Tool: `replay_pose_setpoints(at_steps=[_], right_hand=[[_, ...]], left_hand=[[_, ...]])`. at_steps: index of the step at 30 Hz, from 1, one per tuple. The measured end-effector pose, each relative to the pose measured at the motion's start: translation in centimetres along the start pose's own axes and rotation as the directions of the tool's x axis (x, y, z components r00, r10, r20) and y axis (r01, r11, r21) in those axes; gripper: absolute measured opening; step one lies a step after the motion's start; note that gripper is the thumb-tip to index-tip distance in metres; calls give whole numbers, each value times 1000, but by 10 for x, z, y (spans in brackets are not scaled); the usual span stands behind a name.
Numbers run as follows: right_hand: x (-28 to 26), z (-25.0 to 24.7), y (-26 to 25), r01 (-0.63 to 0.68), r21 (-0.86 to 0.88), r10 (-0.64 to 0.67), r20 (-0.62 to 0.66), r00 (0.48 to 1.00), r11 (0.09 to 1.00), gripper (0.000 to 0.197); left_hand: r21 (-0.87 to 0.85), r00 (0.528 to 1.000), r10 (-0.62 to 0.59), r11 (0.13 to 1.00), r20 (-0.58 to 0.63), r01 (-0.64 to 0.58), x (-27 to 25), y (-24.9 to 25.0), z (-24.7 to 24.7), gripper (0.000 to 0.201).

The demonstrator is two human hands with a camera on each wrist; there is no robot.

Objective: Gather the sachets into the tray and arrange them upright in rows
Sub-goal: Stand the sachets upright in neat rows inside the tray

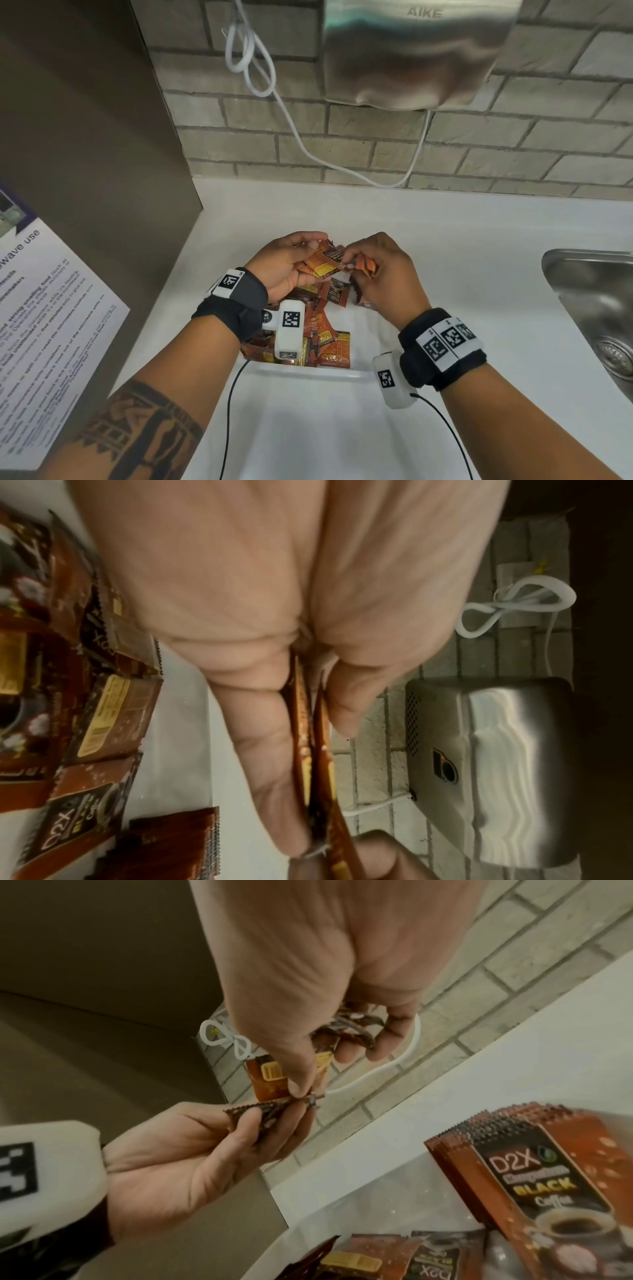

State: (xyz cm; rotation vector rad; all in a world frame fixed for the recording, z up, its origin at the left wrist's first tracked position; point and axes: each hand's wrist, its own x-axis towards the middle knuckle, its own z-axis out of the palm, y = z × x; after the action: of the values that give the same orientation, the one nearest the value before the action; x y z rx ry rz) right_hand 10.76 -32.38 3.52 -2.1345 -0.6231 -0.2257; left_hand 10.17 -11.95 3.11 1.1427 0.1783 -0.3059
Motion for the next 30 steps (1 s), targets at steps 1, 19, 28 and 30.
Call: replay_pose_setpoints(at_steps=[1,19,28,30], right_hand=[[-1,1,2,4,-2,-4,-4,1000,1000,36],[13,-17,0,-597,445,346,525,778,668,49],[10,-13,0,-534,435,390,379,839,725,40],[9,-8,-2,-541,423,397,384,834,727,38]], left_hand=[[16,1000,11,1000,5,-11,0,0,0,31],[395,992,105,910,74,-126,-4,8,8,42],[344,987,158,928,-12,-144,-6,0,10,39],[340,987,161,929,-12,-147,-5,-1,14,36]])
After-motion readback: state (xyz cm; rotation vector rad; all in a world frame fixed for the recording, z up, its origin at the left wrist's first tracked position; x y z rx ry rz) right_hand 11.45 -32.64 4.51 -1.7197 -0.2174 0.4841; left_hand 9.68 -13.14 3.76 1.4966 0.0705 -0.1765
